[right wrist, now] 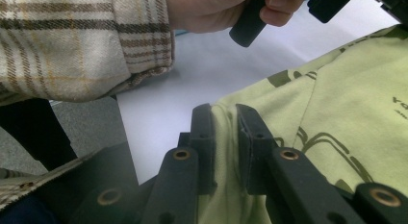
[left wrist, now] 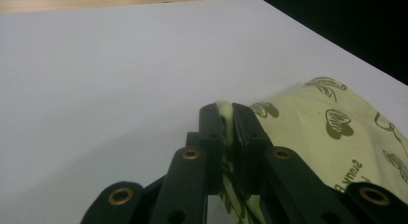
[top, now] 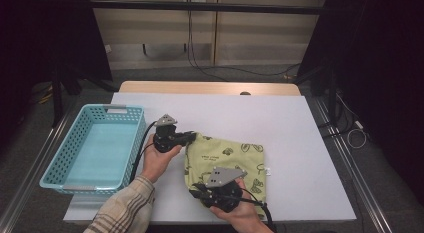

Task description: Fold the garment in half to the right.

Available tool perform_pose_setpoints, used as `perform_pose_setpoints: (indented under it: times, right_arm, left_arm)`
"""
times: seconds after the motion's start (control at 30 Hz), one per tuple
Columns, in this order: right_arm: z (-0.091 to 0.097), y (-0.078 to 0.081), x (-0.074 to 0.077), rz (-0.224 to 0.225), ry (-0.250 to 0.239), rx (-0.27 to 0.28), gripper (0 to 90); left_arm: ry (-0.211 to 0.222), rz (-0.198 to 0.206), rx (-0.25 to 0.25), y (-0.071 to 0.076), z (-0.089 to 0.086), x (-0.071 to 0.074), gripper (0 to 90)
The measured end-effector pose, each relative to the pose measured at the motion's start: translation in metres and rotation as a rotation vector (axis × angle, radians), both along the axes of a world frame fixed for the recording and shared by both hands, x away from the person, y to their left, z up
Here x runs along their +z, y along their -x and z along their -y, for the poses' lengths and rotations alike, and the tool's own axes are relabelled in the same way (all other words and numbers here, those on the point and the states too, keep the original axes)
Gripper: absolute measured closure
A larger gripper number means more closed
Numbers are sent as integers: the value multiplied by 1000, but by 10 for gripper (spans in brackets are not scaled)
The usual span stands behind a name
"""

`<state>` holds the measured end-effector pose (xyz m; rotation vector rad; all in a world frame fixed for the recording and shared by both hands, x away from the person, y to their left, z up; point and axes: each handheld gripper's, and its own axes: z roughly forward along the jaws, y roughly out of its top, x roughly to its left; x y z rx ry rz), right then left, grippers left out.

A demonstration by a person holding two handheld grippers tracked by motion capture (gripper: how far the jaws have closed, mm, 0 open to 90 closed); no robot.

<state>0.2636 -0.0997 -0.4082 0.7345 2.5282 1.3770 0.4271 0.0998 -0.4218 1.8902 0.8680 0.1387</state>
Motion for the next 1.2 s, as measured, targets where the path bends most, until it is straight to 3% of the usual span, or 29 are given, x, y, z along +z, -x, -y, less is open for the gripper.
perform_pose_setpoints:
  times: [0.47,0.63,0.7,0.73,0.97,1.03,1.1,1.13,1.2]
  right_arm:
    - [-5,-2,4,18,-13,-6,793]
    - [-8,-4,7,25,-23,-4,793]
    - [-9,-4,8,26,-23,-2,793]
    - [-10,-3,9,23,-28,-4,793]
    - [-12,-4,11,19,-37,2,793]
    - [-13,-5,14,27,-42,4,793]
    - [-15,-6,15,30,-46,6,793]
    - [-16,-7,15,35,-43,11,793]
    - [-18,-7,16,38,-45,19,793]
  left_arm:
    - [31,22,42,1,-8,8,841]
    - [10,20,68,2,-13,10,841]
    - [9,0,71,4,-15,10,842]
    - [-3,13,75,4,-17,9,841]
    - [14,16,87,4,-21,13,841]
    - [-3,27,92,5,-23,16,841]
    - [21,7,105,6,-23,16,841]
    - [3,28,104,4,-26,17,841]
    - [12,27,109,5,-27,19,841]
